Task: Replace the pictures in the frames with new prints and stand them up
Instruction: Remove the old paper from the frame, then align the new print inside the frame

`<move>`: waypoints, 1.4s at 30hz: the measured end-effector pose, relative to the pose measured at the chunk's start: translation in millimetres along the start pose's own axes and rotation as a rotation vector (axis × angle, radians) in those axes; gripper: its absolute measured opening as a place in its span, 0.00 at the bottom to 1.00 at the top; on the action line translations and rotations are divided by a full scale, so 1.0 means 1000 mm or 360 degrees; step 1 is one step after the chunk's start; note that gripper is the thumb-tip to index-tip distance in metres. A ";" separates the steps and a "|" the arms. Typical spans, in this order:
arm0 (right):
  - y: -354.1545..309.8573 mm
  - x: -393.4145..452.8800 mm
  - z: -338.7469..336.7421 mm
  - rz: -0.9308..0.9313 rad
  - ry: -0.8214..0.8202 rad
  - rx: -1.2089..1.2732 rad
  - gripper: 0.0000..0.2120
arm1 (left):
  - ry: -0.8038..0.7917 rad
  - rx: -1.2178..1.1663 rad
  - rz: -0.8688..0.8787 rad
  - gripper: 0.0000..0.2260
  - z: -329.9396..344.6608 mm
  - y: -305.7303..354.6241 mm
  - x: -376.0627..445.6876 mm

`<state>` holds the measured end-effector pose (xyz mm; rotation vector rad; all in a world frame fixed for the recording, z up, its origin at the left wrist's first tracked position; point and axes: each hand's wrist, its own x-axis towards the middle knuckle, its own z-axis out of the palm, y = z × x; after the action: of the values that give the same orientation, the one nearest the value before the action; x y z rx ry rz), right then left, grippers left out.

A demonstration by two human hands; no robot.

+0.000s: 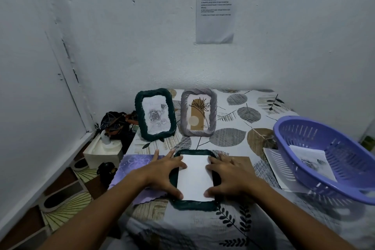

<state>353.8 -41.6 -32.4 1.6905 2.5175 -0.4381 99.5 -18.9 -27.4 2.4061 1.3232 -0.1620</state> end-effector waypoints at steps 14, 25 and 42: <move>0.014 0.008 -0.002 -0.0013 -0.0053 0.0119 0.52 | 0.0025 0.0086 0.0011 0.44 -0.003 0.000 0.002; 0.015 0.006 -0.002 -0.0120 -0.0038 0.0002 0.53 | 0.0012 0.0104 0.0043 0.57 -0.001 -0.006 0.008; 0.031 -0.020 -0.024 0.0555 0.0695 0.0863 0.20 | 0.0141 0.0040 0.0193 0.45 -0.013 0.054 0.024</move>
<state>392.7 -42.0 -11.2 2.6226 2.4180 -0.8557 156.4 -20.6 -7.2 2.5324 1.2143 -0.0393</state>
